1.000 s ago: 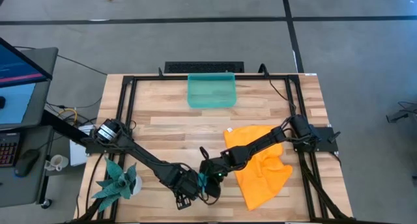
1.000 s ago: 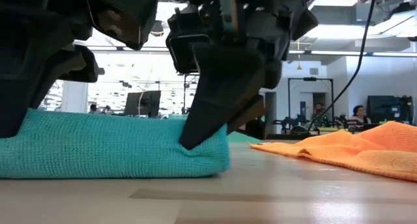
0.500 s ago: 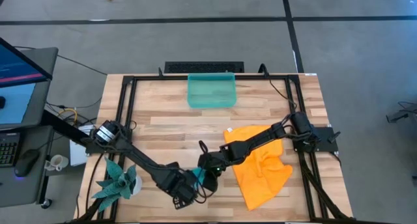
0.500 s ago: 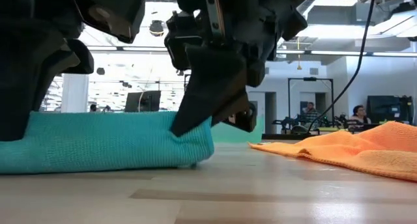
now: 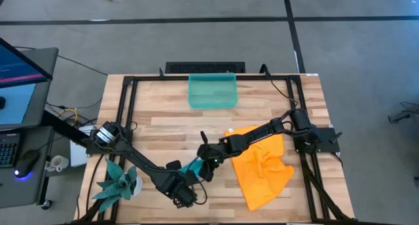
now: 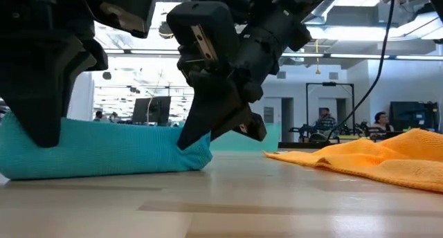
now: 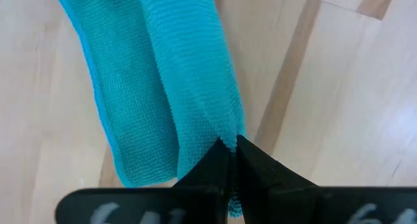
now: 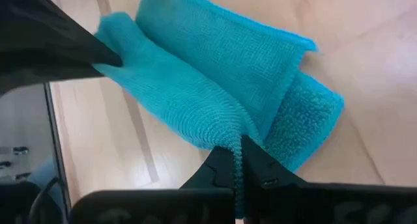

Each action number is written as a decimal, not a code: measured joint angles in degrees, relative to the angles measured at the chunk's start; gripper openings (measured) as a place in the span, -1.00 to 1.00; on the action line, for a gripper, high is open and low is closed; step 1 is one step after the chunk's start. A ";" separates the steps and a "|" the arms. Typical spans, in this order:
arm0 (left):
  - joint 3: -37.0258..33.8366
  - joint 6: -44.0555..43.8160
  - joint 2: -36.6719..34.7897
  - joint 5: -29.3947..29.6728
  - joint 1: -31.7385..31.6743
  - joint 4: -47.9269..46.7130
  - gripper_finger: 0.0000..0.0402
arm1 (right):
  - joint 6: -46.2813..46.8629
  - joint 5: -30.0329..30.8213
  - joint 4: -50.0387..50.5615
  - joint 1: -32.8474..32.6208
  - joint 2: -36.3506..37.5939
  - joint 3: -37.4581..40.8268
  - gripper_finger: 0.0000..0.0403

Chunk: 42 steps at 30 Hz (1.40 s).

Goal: Roll microfiber towels into tight, uniform cylinder then place into a basket
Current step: Roll the blue microfiber cloth

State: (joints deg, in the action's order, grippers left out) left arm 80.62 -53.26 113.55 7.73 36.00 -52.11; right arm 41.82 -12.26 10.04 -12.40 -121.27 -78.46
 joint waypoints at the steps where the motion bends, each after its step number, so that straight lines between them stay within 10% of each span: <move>1: 0.00 0.06 0.01 0.04 -0.01 -0.07 -0.98 | -0.01 -0.01 -0.01 0.12 0.02 -0.01 -0.94; 19: 0.04 2.64 0.01 1.63 0.04 -0.16 -0.91 | 0.81 -1.43 -0.26 2.16 -2.84 -0.28 -0.94; 42: 0.05 2.15 -4.29 5.34 2.85 -2.98 -0.31 | 1.29 -1.20 -0.17 2.01 -3.02 -0.10 -0.95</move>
State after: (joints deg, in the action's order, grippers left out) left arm 80.66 -51.11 109.26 13.07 38.86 -55.09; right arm 43.11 -13.46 9.87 -10.39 -124.29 -78.56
